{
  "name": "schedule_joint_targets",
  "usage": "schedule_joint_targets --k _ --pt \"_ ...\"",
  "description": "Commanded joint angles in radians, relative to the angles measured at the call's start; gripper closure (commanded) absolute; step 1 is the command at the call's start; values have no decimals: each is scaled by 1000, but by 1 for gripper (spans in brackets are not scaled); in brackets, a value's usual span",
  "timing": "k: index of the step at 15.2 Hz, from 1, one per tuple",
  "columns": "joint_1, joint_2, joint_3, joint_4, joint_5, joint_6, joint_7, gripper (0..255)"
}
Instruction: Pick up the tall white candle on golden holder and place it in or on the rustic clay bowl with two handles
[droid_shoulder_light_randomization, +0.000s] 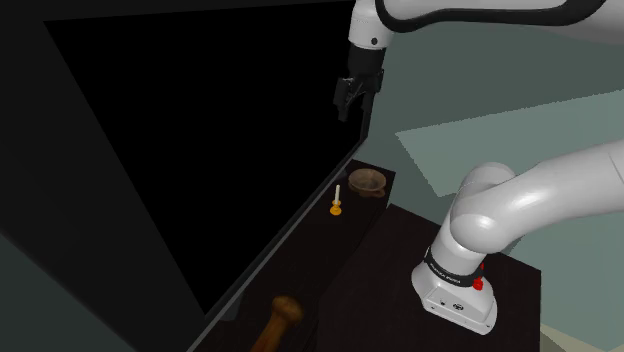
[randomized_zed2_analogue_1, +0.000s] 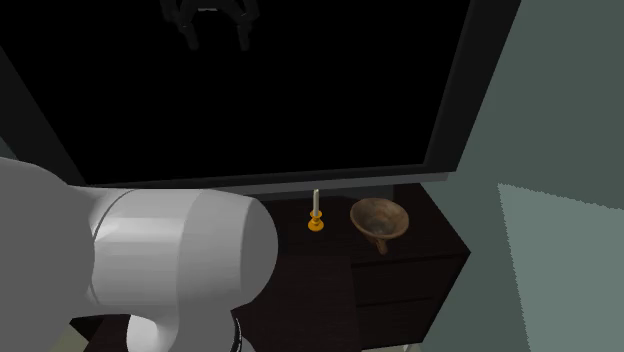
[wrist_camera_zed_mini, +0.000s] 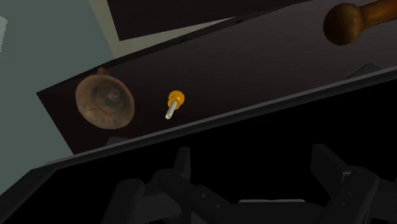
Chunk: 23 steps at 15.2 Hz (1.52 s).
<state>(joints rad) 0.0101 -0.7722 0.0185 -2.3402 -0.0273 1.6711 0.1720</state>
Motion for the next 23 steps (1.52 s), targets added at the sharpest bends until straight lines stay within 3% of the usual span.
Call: schedule_joint_targets --k 1,13,19,23 --pt "0 0 0 0 0 0 0 0" --pt "-59 56 12 -374 -96 474 56 0" --pt "-127 208 28 -484 -181 760 115 0" --pt "-211 364 61 -516 -282 964 192 0"
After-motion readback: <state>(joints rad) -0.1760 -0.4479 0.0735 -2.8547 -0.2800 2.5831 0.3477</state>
